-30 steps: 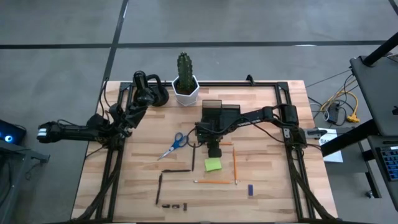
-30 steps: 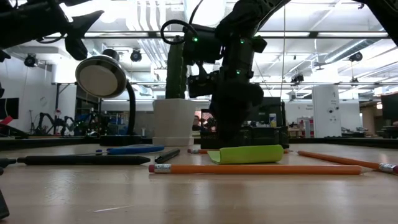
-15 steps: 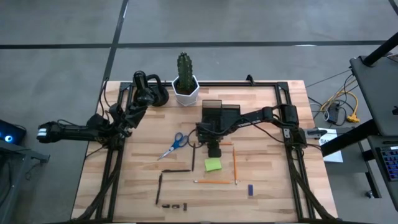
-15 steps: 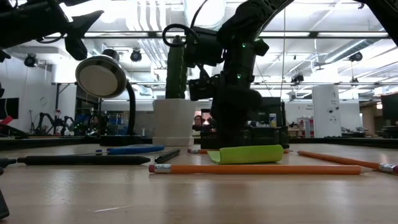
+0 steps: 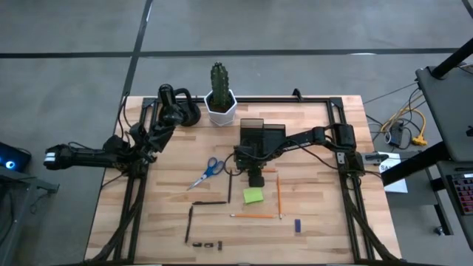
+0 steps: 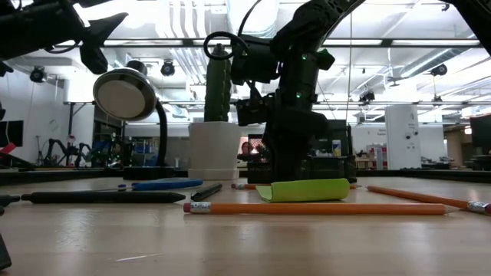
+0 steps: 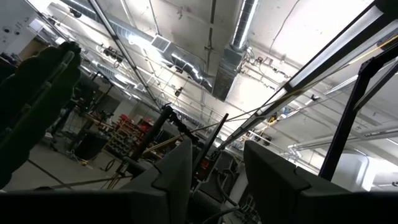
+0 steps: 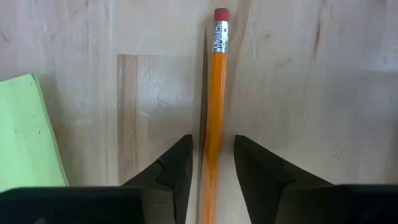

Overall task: Pick and place office supplies into organizer
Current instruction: Put the top pencil into the left section of the desk organizer

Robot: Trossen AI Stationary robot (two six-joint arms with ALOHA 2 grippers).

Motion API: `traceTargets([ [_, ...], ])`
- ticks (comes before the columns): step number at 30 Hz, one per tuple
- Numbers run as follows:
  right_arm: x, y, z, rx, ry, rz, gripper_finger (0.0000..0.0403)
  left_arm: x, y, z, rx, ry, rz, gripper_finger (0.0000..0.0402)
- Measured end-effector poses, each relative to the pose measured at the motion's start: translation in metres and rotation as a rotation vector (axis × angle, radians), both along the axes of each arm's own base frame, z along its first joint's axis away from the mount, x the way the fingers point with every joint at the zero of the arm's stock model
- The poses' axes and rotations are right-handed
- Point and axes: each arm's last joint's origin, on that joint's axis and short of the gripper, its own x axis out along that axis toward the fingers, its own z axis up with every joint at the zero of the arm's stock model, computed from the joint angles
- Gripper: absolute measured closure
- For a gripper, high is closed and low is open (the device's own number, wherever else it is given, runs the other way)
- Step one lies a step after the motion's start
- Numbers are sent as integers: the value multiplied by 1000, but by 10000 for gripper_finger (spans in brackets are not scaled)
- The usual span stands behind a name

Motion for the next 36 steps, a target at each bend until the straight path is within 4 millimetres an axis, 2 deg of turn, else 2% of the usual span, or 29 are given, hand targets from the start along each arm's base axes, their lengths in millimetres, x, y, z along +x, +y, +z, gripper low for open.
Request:
traceTargets([
  [20, -1, 1, -2, 4, 5, 23, 388, 0, 0, 0, 0, -1, 0, 272],
  [36, -2, 1, 1, 36, 23, -37, 392, 0, 0, 0, 0, -1, 0, 272],
])
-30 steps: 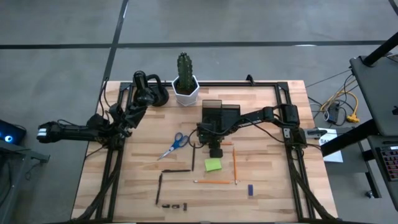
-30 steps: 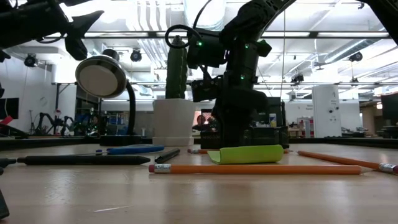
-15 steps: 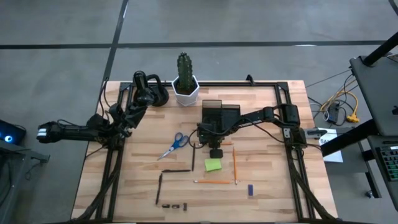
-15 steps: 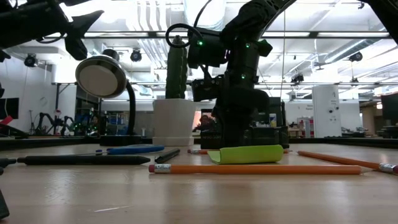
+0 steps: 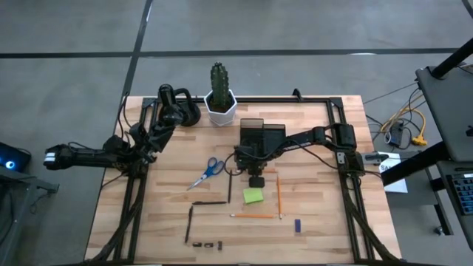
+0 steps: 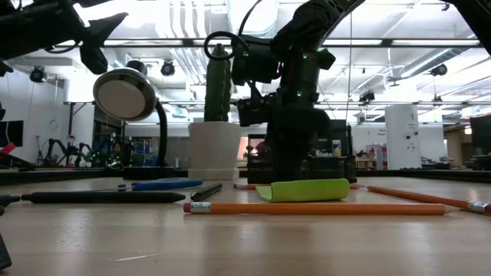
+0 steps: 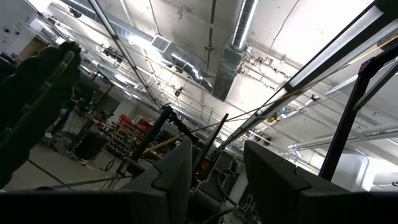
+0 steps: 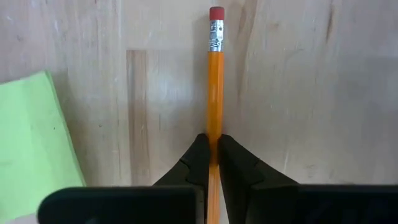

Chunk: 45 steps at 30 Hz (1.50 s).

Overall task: Pick and place office supplies into organizer
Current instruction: Put the top pencil into the left section of the desk organizer

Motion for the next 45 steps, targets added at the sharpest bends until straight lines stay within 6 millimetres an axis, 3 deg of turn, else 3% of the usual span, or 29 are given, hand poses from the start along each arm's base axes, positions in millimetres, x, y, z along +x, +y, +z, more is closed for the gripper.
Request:
traceTargets([
  [18, -5, 1, 22, 13, 103, -2, 390, 0, 0, 0, 0, -2, 0, 272],
  [30, 8, -1, 45, 10, 26, 2, 390, 0, 0, 0, -1, -2, -1, 272],
  [45, 18, -25, 64, -15, -61, -20, 390, 0, 0, 0, -3, -2, 5, 272],
])
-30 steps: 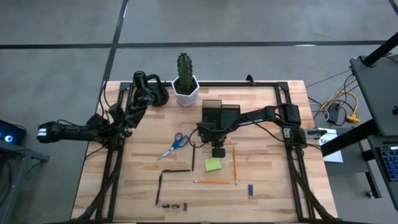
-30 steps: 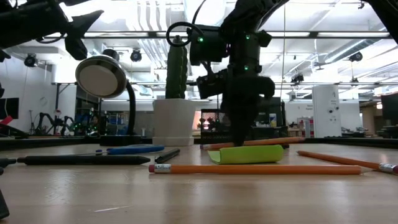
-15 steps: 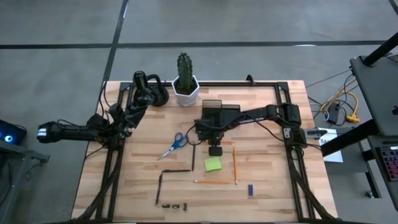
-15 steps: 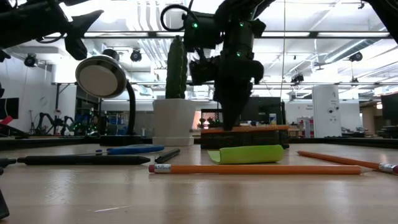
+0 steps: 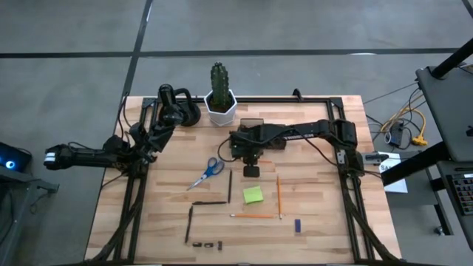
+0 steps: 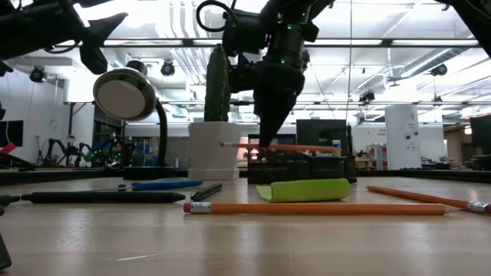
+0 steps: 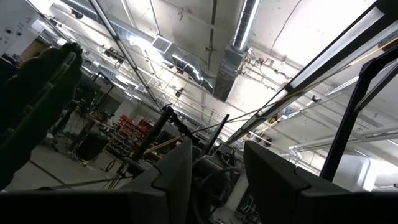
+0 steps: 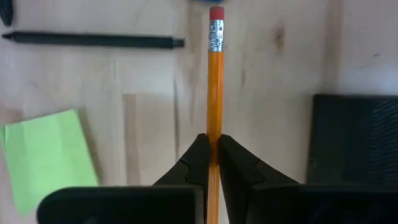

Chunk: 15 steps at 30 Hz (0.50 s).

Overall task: Pick and place office supplies into organizer
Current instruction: Put the top pencil into the left section of the desk organizer

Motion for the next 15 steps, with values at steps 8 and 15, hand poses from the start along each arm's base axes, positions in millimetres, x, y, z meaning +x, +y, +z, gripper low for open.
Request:
traceTargets([
  [8, 3, -7, 28, -20, -127, 1, 390, 0, 0, 0, 0, -3, 1, 272],
  [15, -5, -19, 62, -74, -297, -48, 390, 0, 0, 0, 0, -4, 1, 272],
])
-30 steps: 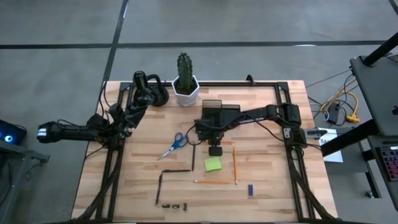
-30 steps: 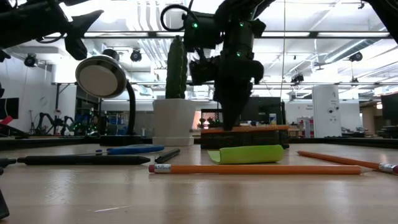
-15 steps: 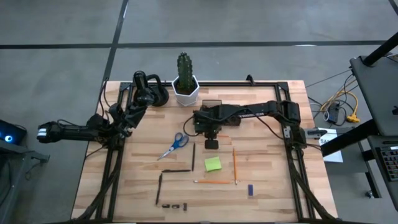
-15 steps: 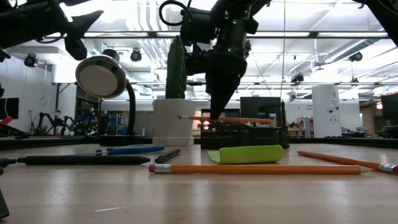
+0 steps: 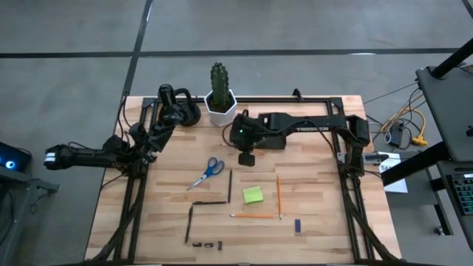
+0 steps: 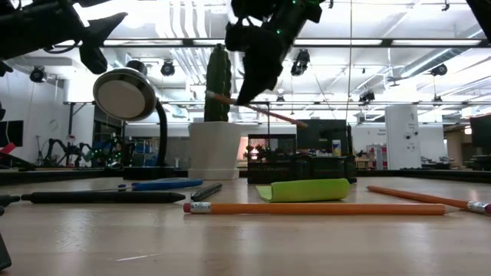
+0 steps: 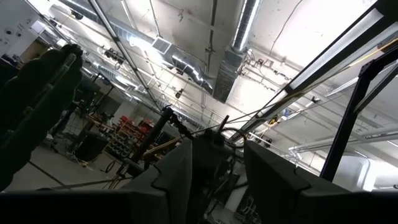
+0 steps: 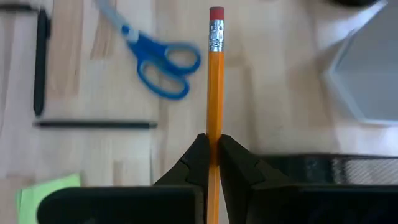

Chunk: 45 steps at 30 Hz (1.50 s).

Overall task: Pick and place office supplies into organizer
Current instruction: Put the top pencil into the left section of the desk organizer

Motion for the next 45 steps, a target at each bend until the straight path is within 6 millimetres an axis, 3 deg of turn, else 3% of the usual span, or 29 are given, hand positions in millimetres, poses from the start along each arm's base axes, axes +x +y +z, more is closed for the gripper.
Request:
traceTargets([
  [6, -5, -13, 19, -16, -98, -64, 390, 0, 0, 0, 0, 1, 0, 272],
  [21, -2, -35, 36, -23, -286, -93, 390, 0, 0, 0, 0, 1, 0, 272],
  [31, -24, -48, 70, -42, -564, -169, 390, 0, 0, -1, 0, 1, 0, 272],
  [41, -62, -59, 53, -18, -877, -279, 390, 0, 0, -1, 0, 1, 0, 272],
  [45, -72, -60, 34, -22, -955, -326, 390, 0, 0, -1, 0, 2, 0, 272],
])
